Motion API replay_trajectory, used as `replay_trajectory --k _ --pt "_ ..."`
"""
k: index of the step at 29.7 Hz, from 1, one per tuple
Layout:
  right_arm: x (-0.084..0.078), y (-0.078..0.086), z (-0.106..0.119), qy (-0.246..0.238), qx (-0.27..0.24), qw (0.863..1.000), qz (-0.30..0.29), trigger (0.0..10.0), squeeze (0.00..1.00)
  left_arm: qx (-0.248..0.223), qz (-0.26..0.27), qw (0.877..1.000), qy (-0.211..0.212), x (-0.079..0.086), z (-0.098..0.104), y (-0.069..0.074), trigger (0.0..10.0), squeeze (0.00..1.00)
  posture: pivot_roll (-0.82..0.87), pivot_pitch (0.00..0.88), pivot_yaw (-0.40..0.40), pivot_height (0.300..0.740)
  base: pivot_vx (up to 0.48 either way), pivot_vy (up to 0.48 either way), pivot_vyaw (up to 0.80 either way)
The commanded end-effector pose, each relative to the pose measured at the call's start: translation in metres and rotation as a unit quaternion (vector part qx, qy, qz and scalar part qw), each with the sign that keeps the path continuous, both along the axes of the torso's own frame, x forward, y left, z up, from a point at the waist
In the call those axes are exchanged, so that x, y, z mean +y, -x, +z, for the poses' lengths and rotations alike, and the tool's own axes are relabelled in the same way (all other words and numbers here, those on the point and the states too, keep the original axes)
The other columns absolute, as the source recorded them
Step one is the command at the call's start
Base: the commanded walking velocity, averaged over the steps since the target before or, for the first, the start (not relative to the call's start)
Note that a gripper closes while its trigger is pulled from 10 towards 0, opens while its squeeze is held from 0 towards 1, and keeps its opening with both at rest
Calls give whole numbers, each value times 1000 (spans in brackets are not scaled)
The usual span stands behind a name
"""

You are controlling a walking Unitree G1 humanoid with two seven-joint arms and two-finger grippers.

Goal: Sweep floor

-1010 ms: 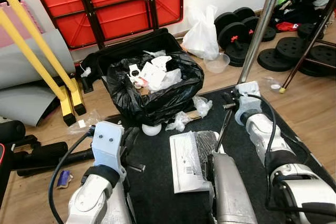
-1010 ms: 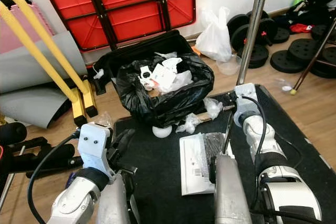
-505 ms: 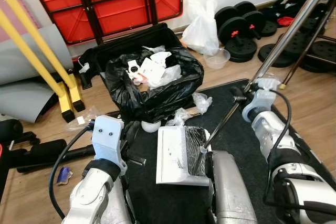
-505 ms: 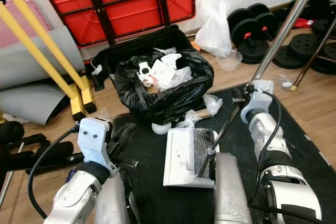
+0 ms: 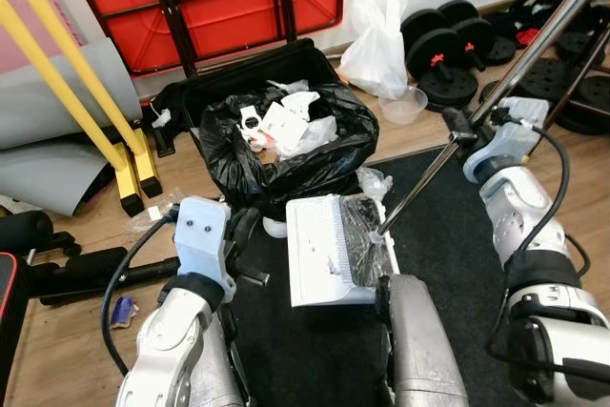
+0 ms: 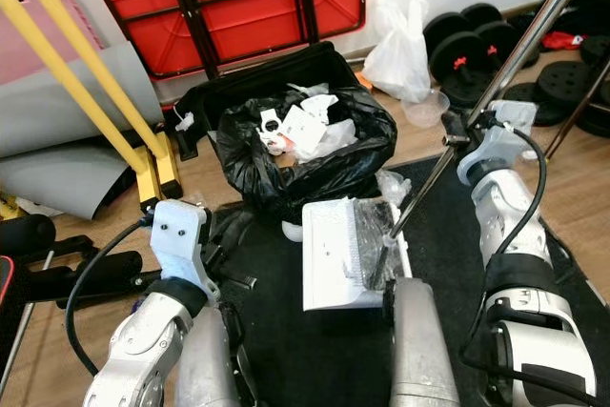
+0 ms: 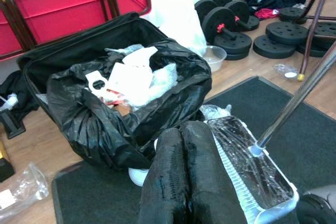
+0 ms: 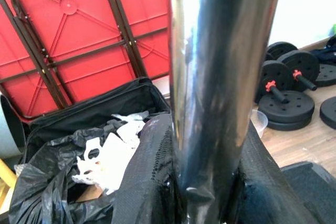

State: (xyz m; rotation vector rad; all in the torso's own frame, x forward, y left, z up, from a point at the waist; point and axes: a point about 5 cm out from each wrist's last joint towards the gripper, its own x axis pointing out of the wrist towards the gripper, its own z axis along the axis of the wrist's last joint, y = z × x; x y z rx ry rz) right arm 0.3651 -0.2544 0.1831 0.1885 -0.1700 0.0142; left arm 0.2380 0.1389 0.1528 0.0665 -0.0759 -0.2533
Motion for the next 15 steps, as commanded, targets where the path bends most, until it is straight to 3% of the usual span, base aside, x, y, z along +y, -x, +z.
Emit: replay_trajectory --k 1,15 --pt "2 -2 19 -10 -37 999 5 10000 0 2 44 999 0 7 -1 -3 10000 0 -104 18 3 490 0 0 0" --pt "5 0 21 -13 -34 999 8 10000 0 7 57 998 3 9 -2 -14 10000 0 -106 0 4 530 0 0 0"
